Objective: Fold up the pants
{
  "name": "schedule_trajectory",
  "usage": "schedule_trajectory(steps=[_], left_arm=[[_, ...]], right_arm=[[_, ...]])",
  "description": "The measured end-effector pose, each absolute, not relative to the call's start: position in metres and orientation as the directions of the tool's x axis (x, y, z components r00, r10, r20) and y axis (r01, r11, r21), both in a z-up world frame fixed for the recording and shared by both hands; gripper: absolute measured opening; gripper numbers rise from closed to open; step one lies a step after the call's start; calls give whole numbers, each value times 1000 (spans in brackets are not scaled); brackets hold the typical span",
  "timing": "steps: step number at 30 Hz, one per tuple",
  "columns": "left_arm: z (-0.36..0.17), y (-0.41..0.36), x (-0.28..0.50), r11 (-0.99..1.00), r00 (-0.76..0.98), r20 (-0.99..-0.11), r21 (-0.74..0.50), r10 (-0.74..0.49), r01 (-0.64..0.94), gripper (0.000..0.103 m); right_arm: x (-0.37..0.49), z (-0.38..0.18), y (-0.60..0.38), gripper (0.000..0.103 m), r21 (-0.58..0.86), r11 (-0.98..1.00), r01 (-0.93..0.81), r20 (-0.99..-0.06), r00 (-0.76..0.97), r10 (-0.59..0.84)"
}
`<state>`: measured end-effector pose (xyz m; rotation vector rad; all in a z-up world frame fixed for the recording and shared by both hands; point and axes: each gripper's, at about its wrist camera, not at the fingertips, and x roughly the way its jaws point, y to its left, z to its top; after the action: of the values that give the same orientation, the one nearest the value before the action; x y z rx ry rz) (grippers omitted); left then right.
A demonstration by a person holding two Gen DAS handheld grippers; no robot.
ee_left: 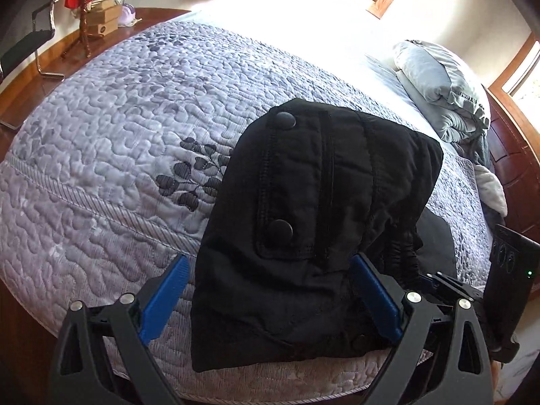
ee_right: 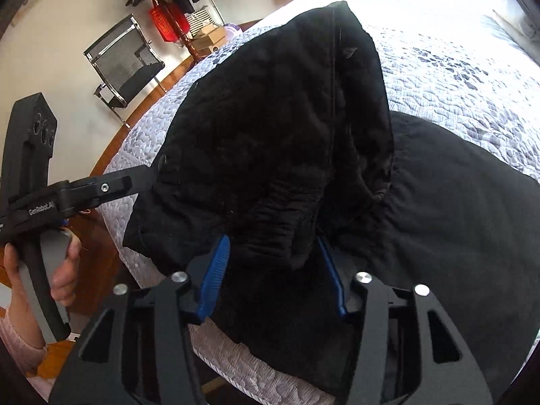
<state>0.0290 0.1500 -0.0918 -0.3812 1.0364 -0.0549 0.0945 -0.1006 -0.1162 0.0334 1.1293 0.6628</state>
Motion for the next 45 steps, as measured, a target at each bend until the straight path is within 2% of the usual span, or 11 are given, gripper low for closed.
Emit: schedule_trajectory(steps=[12,14,17,19,20,21,22,23,37,43,45], left_arm=[[-105,134,43,973,480,-867,-206,-133,-103,99],[-106,130,46,975,476,-869,-200,-132,-96,99],[-110,126,49,975,459,-878,-200,-137,-93,99],[-114,123,51,974,444,-885,-205,-141,-98,99],[-115,123,52,973,436,-888,-209,-146,-100,99],[-116,122,52,971,433,-889,-214,-151,-101,99],[-117,122,52,971,434,-888,-216,-150,-107,99],[-117,122,51,971,438,-888,-209,-141,-112,99],[-110,119,50,983,451,-888,-155,-94,-102,99],[-113,130,51,971,432,-893,-200,-125,-132,99],[-115,132,51,968,432,-893,-206,-126,-144,99]], right_arm=[[109,-89,-126,29,314,841,-442,-793,365,488],[118,-92,-134,22,306,863,-401,-800,382,462],[129,-104,-146,23,377,855,-356,-790,357,498],[131,-105,-149,28,401,846,-352,-785,344,515],[131,-102,-153,43,395,847,-356,-782,354,513],[129,-97,-154,66,370,857,-359,-779,383,496],[126,-91,-156,77,329,874,-358,-775,426,467],[124,-85,-158,83,301,882,-362,-768,456,449],[173,-113,-157,87,449,835,-317,-762,351,544],[175,-123,-152,52,475,826,-303,-757,338,559],[172,-121,-152,34,457,831,-316,-761,345,549]])
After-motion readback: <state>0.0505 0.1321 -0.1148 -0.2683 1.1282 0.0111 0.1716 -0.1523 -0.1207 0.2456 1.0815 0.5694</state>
